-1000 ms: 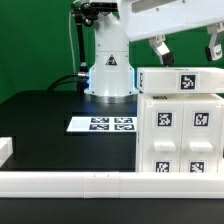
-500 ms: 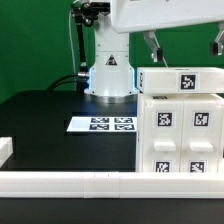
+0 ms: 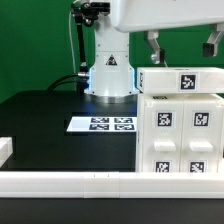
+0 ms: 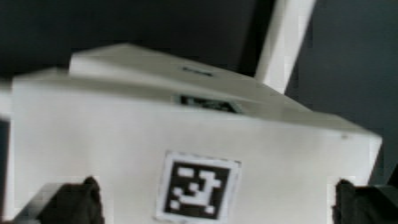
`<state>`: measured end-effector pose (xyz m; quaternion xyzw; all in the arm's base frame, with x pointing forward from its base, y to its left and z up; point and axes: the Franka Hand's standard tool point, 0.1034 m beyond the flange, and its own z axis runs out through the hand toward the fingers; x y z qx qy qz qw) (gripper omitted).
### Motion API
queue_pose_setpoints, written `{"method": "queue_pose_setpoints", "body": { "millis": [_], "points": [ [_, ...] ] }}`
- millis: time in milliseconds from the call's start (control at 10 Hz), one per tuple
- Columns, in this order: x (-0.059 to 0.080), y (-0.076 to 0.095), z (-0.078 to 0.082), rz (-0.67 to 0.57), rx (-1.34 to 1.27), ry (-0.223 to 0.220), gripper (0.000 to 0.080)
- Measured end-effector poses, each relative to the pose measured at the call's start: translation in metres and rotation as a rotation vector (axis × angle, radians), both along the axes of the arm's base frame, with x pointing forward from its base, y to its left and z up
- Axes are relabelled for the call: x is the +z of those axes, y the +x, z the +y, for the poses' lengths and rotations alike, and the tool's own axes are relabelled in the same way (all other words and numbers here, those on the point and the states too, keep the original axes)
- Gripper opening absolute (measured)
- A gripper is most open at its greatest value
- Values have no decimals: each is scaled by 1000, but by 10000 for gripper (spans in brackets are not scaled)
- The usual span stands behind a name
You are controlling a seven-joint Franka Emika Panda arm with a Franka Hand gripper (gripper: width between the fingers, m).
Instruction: Assemble cabinet
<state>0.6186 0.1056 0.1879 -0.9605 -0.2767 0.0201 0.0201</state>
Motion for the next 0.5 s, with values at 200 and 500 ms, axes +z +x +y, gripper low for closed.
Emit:
{"method": "queue_pose_setpoints", "body": {
  "millis": [200,500],
  "points": [
    [1,3,-2,-18,267,-13,649],
    [0,3,-5,-20,437,-6,649]
  ]
}}
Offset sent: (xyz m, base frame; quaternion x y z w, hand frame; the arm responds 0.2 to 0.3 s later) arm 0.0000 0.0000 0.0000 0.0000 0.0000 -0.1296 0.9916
